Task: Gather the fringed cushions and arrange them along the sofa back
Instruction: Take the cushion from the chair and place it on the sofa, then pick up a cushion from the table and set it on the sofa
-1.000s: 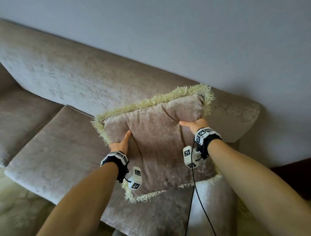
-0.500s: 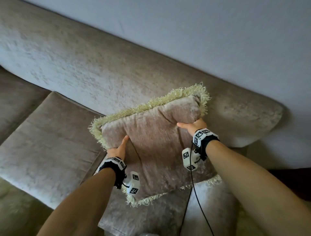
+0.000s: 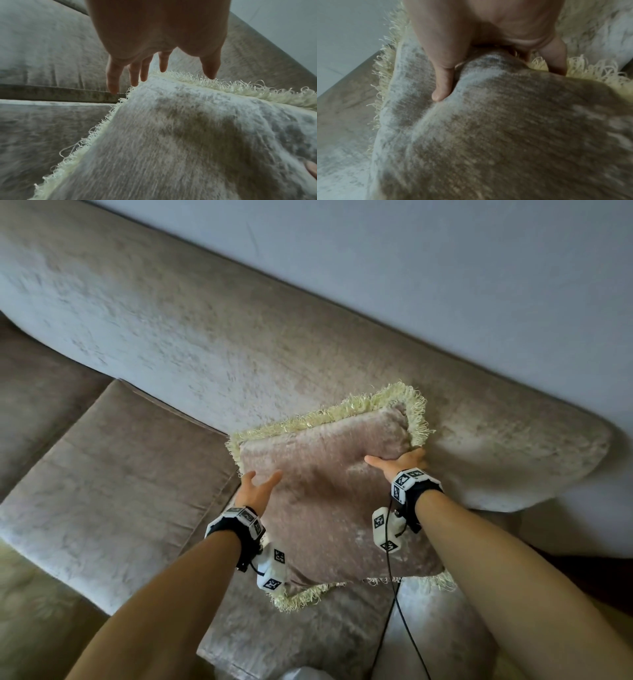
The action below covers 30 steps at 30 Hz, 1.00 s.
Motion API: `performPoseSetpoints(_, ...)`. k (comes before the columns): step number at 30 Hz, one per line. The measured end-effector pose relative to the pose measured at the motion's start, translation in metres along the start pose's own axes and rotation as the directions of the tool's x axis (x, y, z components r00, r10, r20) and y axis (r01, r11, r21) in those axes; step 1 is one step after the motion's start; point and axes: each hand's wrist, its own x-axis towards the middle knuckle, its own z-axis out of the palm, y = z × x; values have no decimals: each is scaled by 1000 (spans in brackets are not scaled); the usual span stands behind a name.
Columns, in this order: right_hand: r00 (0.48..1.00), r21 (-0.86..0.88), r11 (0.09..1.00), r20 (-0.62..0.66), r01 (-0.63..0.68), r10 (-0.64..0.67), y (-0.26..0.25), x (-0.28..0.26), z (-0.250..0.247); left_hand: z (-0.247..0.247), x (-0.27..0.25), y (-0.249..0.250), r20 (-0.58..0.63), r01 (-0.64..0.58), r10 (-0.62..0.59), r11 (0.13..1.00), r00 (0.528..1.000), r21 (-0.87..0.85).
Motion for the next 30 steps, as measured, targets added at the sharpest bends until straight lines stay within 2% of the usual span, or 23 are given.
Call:
performPoseSetpoints(5, 998, -50, 998, -43, 40, -42, 5, -7, 2, -18, -8, -11, -28, -41, 42, 999, 999, 36)
performPoseSetpoints(9, 994, -86, 994, -81, 67, -74, 6, -26, 14, -34, -23, -13, -66, -148, 153, 986, 986, 73)
performPoseSetpoints(14, 994, -96, 993, -77, 71, -78, -5, -63, 34, -65, -47, -6, -162, -292, 303, 952, 939, 91)
performPoseSetpoints(18, 972, -87, 971, -60, 223, -229, -16, -96, 49, -104, -68, -15, -238, -367, 380, 925, 894, 98)
performPoseSetpoints(20, 930, -59, 928, 13, 368, -368, -27, -118, 63, -128, -79, -26, -286, -369, 382, 924, 879, 99)
performPoseSetpoints(23, 824, 0, 830, 118, 558, -554, -47, -160, 89, -164, -95, -49, -371, -365, 380, 924, 848, 111)
performPoseSetpoints(30, 593, 110, 645, 301, 756, -746, -65, -287, 156, -265, -159, -138, -597, -335, 289, 942, 748, 36)
